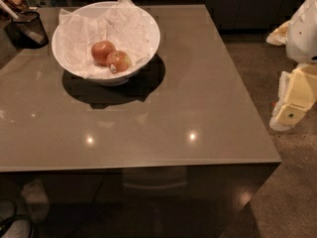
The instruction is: Pick apple from white bowl
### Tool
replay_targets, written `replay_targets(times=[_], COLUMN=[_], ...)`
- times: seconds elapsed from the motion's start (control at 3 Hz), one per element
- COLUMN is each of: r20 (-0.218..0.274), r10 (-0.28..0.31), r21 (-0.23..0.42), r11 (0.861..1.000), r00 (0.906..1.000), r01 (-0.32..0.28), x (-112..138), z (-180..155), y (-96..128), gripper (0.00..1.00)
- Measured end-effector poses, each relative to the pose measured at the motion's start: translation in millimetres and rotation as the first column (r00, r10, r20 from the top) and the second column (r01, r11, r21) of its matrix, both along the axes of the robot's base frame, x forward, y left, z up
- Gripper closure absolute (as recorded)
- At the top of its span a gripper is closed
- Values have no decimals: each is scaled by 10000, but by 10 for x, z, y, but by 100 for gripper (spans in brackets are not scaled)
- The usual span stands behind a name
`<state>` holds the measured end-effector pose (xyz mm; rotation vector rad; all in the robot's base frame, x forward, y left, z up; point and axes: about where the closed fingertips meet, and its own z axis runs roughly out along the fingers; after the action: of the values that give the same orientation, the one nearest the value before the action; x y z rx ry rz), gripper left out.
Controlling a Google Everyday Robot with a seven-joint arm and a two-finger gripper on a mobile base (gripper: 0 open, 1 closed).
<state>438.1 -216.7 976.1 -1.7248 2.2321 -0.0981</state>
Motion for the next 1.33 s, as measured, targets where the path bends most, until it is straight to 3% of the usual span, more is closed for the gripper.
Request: replay_targets(times=[0.67,1.0,1.33], r20=[-255,-415,-380], r10=[29,385,1132], r21=[139,142,46], r11=[9999,9992,9936], r00=[9997,9984,9928], r01=[-25,-380,-1131], x=[79,239,359], z=[21,67,113], y=[112,309,559], gripper=[0,0,0])
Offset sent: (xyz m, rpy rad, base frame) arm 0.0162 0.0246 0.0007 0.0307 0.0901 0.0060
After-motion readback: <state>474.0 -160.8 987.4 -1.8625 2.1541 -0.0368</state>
